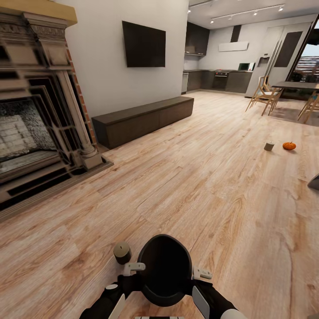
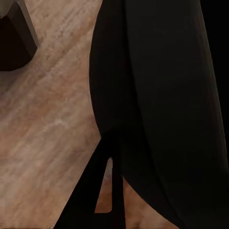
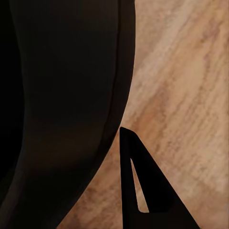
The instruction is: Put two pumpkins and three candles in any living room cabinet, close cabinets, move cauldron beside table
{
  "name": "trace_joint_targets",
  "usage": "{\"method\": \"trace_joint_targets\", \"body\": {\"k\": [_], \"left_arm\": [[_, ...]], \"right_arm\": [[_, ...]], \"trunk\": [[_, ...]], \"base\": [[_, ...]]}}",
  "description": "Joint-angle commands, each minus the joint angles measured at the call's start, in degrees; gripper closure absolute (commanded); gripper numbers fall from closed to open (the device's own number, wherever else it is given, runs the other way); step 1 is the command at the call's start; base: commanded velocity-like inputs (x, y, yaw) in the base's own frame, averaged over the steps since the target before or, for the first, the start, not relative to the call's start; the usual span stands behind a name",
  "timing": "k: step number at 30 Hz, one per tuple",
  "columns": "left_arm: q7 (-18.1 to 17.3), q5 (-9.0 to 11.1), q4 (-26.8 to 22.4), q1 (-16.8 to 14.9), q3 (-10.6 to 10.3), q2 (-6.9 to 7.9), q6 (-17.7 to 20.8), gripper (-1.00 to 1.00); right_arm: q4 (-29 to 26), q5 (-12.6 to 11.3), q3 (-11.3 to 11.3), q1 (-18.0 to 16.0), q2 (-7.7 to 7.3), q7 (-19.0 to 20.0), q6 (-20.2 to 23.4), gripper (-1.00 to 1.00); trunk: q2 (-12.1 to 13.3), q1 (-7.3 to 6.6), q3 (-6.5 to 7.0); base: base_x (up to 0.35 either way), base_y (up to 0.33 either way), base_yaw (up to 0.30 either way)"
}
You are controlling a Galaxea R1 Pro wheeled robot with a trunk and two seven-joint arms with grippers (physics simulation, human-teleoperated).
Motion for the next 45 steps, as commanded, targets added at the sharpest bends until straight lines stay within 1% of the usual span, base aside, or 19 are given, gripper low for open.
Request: {"method": "trace_joint_targets", "body": {"k": [1, 26, 35, 45], "left_arm": [[-0.7, 1.34, -0.09, 0.01, -0.46, -0.07, 0.35, 1.0], [-0.7, 1.41, -0.09, 0.01, -0.4, -0.08, 0.4, 1.0], [-0.7, 1.44, -0.08, 0.01, -0.43, 0.0, 0.4, 1.0], [-0.76, 1.44, -0.05, 0.01, -0.39, 0.01, 0.4, 1.0]], "right_arm": [[-0.16, -0.04, 0.5, 0.02, 0.04, -0.35, 0.29, 1.0], [-0.16, -0.04, 0.5, 0.02, 0.04, -0.28, 0.24, 1.0], [-0.2, -0.05, 0.5, 0.02, -0.06, -0.26, 0.16, 1.0], [-0.63, -0.04, 0.73, 0.02, -0.21, -0.17, -1.05, 1.0]], "trunk": [[-0.02, -0.01, -0.05], [-0.02, -0.01, -0.05], [0.1, -0.24, 1.94], [0.24, -0.5, 4.16]], "base": [[0.0, 0.0, 0.0], [0.0, 0.0, 0.0], [0.0, 0.0, 0.0], [0.0, 0.0, 0.0]]}}
